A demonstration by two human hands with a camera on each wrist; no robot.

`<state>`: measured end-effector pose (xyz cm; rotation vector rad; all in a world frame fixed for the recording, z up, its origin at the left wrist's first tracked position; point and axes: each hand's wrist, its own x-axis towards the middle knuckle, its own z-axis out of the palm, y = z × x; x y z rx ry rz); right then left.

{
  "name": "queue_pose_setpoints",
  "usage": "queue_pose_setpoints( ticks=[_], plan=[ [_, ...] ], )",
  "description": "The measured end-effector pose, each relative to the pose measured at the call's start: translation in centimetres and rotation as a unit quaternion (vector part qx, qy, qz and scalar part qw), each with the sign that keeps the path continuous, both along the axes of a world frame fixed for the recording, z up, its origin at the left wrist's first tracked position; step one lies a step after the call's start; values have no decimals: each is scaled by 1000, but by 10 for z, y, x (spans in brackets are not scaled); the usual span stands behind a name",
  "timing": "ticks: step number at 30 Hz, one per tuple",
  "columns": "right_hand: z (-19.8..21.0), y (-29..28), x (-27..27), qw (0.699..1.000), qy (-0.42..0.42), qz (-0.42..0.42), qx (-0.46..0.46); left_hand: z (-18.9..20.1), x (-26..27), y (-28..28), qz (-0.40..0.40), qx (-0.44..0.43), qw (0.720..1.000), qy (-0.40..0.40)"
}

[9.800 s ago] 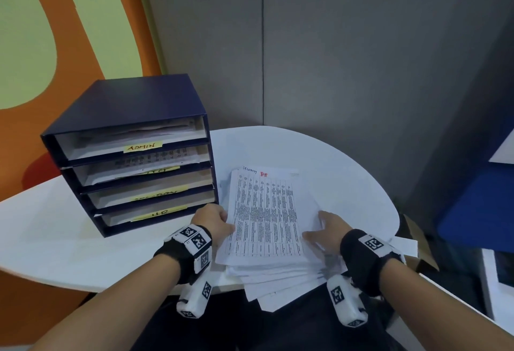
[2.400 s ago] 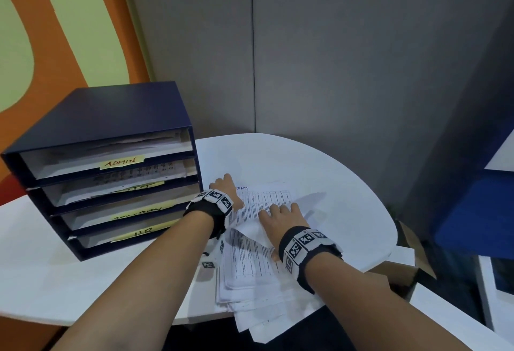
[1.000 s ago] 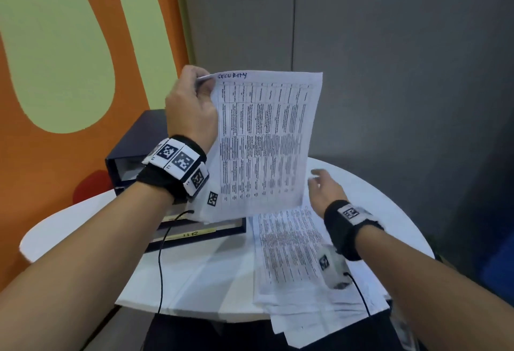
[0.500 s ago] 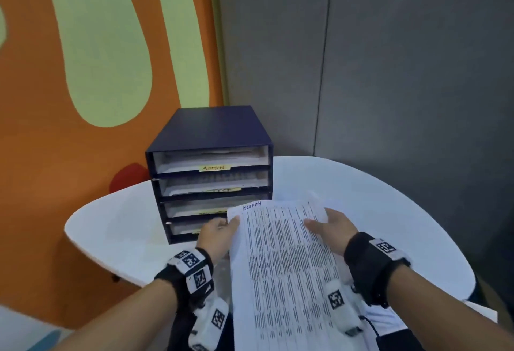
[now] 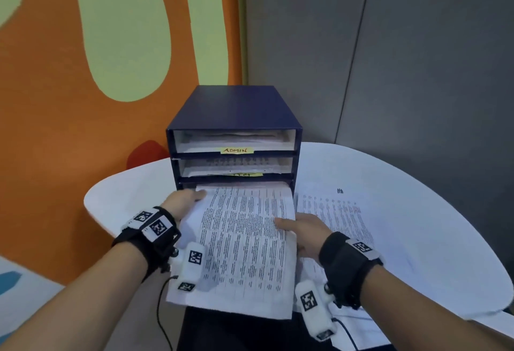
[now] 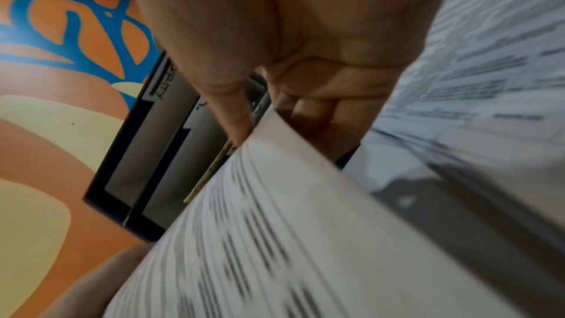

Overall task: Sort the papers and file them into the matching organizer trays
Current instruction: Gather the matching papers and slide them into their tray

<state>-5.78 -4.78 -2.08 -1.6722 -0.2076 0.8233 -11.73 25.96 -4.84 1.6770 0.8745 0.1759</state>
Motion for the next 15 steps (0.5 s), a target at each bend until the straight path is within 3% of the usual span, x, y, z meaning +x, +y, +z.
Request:
queue_pose_setpoints(
  ticks=[2,4,6,9,11,15],
  plan=[
    [-5,9,0,999,-40,-11,-20,-3,-3,16,-2,-5,1000,7],
    [-3,18,2,990,-124,-23,-55,17,-17,0,3,-68,998,5],
    [1,30,10,982,-167,-65,-57,28,-27,-16,-68,-96,992,35],
    [7,42,25,978,-144,-143,-38,29,-35,-21,-151,-81,983,61],
    [8,44,28,983,-101,-151,-24,31,-36,-13,-169,-73,980,79],
    [6,33,20,997,10,-73,-29,26,-25,-3,-77,-50,995,30]
  ],
)
